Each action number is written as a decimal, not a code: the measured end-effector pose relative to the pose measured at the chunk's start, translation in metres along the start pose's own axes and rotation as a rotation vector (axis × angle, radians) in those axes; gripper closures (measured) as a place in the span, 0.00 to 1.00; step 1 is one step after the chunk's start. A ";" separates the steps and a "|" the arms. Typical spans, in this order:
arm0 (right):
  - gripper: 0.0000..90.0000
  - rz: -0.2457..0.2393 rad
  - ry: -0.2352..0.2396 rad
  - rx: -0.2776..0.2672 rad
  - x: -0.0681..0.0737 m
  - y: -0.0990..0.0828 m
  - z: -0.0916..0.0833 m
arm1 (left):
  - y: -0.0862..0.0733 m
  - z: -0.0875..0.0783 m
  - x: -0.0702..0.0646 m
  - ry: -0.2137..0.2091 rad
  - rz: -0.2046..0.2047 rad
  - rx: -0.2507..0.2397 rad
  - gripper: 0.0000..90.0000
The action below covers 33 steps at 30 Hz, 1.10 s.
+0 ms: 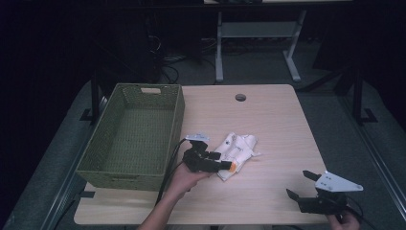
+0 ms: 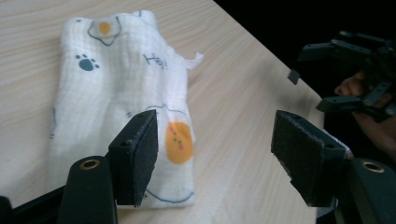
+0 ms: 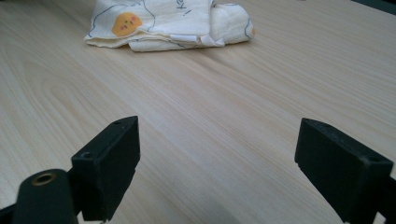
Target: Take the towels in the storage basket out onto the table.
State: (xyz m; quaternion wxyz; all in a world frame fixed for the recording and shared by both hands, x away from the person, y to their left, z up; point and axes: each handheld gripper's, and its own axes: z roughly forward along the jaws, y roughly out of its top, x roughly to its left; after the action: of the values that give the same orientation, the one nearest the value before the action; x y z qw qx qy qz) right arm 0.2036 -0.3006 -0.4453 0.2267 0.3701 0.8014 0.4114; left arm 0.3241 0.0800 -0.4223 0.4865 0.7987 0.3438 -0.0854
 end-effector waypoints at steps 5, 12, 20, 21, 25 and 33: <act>0.15 0.002 -0.001 0.003 0.000 0.000 0.001 | -0.006 -0.003 -0.007 -0.005 0.018 -0.004 0.34; 0.15 0.000 0.001 0.007 0.002 0.001 0.004 | -0.022 -0.007 -0.018 -0.010 0.045 -0.007 0.32; 0.15 -0.005 0.005 0.010 0.005 0.002 0.006 | -0.040 -0.014 -0.027 -0.033 0.042 -0.027 0.31; 0.15 -0.003 0.006 0.010 0.005 0.002 0.007 | -0.041 -0.014 -0.028 -0.024 0.053 -0.023 0.31; 0.15 -0.004 0.009 0.015 0.005 0.001 0.007 | -0.046 -0.015 -0.032 -0.027 0.055 -0.026 0.31; 0.15 -0.012 0.003 0.009 0.005 0.001 0.004 | -0.056 -0.013 -0.041 -0.017 0.088 -0.020 0.30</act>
State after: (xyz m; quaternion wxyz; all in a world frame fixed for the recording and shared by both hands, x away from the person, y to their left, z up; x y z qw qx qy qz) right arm 0.2041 -0.2945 -0.4472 0.2261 0.3656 0.8058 0.4071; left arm 0.2555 0.0877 -0.4363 0.5006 0.8074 0.3050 -0.0670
